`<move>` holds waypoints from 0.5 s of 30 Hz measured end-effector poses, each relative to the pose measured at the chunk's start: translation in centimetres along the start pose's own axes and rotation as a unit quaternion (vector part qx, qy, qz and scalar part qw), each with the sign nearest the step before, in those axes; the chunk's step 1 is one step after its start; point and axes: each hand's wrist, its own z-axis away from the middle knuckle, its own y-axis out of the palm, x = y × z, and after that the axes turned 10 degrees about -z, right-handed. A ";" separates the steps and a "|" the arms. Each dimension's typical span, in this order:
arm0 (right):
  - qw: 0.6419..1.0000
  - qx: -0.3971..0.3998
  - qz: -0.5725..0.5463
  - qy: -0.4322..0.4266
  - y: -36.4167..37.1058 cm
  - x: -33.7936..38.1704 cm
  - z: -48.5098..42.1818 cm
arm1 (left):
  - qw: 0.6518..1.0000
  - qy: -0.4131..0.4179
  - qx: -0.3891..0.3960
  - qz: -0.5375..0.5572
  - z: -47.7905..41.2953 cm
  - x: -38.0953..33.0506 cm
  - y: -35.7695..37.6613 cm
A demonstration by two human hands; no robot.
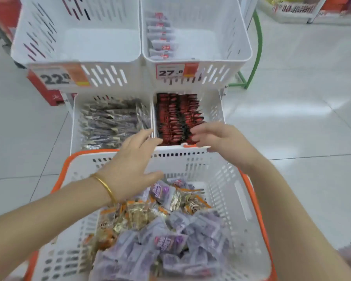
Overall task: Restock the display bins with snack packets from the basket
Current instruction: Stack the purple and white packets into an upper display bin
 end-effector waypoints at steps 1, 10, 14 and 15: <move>0.999 0.013 0.022 0.035 1.3 -2.9 0.9 | 0.999 -0.012 0.034 0.003 1.3 0.1 0.6; 0.965 -0.024 0.220 0.142 11.1 -16.4 1.7 | 0.990 -0.051 0.130 -0.034 5.7 1.4 3.8; 0.920 0.003 0.386 0.067 13.0 -17.8 -0.8 | 0.987 -0.055 0.146 -0.030 5.6 1.6 4.5; 0.908 0.021 0.416 0.054 13.3 -18.1 -1.4 | 0.987 -0.057 0.150 -0.027 5.5 1.7 4.7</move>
